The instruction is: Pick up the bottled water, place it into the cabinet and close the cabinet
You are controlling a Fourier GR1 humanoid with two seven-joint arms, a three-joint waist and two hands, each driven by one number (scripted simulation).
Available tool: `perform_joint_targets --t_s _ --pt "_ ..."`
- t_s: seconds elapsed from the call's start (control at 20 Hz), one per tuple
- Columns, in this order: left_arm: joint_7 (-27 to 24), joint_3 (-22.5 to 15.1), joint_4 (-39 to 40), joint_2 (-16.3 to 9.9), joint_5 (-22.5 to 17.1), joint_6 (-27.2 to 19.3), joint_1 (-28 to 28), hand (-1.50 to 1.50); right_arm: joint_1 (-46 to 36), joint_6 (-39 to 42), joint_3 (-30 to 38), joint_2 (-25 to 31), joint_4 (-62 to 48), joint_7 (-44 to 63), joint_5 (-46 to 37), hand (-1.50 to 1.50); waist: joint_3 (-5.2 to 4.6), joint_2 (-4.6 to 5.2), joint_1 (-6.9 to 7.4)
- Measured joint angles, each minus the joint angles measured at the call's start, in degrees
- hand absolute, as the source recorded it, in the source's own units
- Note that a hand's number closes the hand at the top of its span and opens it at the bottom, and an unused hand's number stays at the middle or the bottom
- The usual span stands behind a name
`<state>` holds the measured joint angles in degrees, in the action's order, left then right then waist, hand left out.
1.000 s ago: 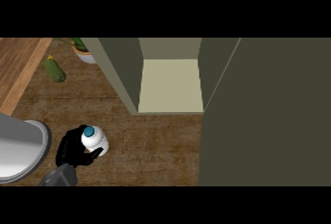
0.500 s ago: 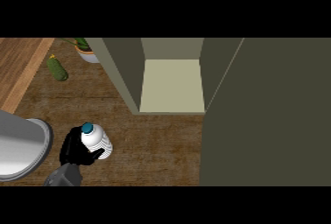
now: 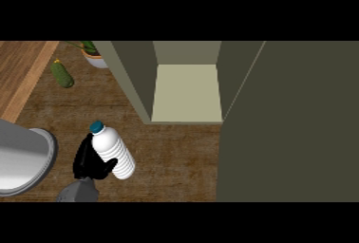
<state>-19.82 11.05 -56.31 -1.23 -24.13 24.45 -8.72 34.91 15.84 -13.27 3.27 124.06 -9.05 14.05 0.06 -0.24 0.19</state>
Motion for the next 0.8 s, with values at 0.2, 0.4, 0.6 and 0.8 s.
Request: perform_joint_targets --t_s 0.2,0.4,0.6,0.8 --pt "3.9 -6.4 -10.0 0.8 -2.2 -6.8 1.7 1.50 -1.1 -0.1 0.1 -0.1 -1.0 0.0 0.1 -1.50 0.00 0.00 -0.03" --pt "6.6 -12.3 -16.0 1.0 -2.7 -15.6 -0.1 1.50 -0.4 -0.4 -1.7 -0.4 -1.0 -0.2 -0.8 -1.50 -0.02 0.06 -0.33" --pt "7.2 -18.0 -18.1 1.1 -2.9 -24.3 -4.1 1.50 -1.0 -0.9 -2.8 -0.7 -1.2 -0.4 -1.4 -1.50 -0.04 0.13 -0.57" --pt "9.5 -21.8 -18.8 1.2 -2.8 -32.3 -9.6 1.50 -1.2 -1.2 -2.2 -0.4 -1.0 0.0 -0.5 -1.50 -0.04 0.17 -0.75"
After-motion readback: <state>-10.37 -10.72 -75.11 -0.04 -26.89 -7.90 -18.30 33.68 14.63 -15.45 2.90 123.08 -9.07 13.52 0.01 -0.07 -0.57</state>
